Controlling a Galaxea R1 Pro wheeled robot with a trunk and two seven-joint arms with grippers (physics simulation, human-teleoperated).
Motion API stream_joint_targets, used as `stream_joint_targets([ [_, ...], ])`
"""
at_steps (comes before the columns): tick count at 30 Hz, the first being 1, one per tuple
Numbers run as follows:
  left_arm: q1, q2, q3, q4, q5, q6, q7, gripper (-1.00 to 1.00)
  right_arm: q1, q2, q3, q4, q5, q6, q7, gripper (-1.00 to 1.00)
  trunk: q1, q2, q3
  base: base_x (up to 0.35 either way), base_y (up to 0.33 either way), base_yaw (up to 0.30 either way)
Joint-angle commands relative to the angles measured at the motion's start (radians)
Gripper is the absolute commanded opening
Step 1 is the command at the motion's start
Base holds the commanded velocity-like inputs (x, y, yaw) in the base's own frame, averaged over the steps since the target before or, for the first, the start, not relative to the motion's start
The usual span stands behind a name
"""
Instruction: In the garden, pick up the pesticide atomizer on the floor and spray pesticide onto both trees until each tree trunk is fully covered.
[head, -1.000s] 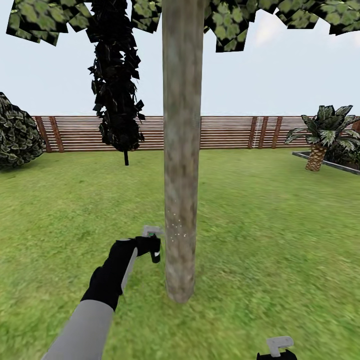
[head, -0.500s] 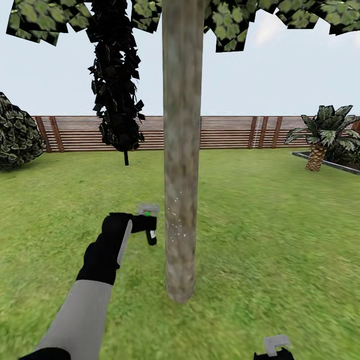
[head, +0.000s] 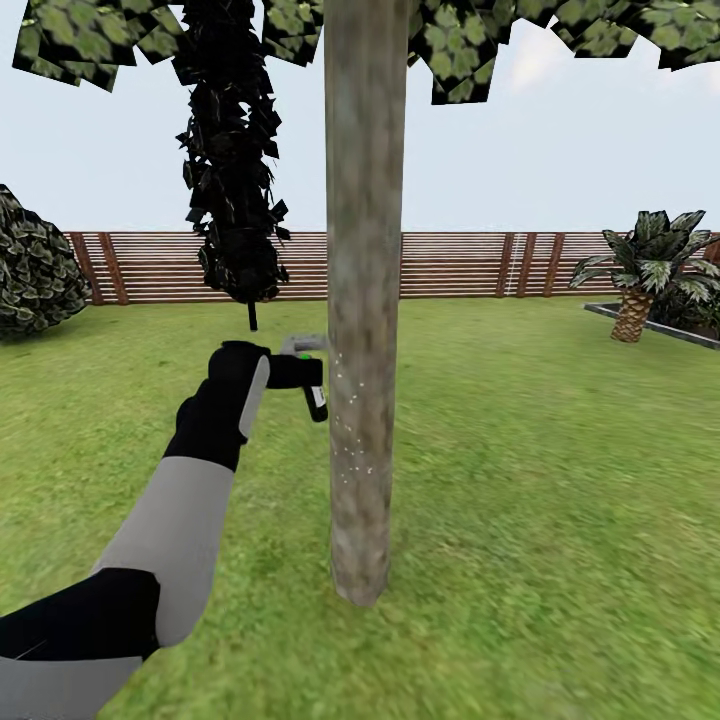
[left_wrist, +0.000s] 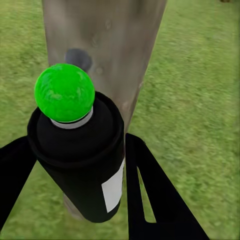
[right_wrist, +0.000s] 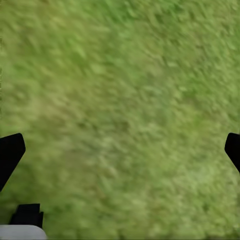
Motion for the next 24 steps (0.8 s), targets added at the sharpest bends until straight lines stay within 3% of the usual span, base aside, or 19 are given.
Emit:
stream_joint_targets([
  [1,-0.003,0.000,0.000,-0.001,0.001,0.000,0.000,-1.00,0.000,0.002,0.000,0.000,0.000,0.000,0.001,1.00,0.000,0.000,0.000,0.000,0.000,0.000],
  [9,-0.029,0.000,0.000,0.001,0.002,0.005,-0.001,-1.00,0.001,0.005,0.000,0.000,-0.001,0.001,0.004,1.00,0.000,0.000,0.000,0.000,0.000,0.000],
  [20,-0.121,0.000,0.000,0.007,0.005,0.023,-0.003,-1.00,0.006,0.006,0.000,0.000,-0.002,0.001,0.004,1.00,0.000,0.000,0.000,0.000,0.000,0.000],
  [21,-0.144,0.000,0.000,0.008,0.037,0.024,-0.003,-1.00,0.006,0.006,0.000,0.000,-0.002,0.001,0.004,1.00,0.000,0.000,0.000,0.000,0.000,0.000],
  [24,-0.165,0.000,0.000,0.010,0.066,0.024,-0.003,-1.00,0.006,0.006,0.000,0.000,-0.002,0.001,0.004,1.00,0.000,0.000,0.000,0.000,0.000,0.000],
])
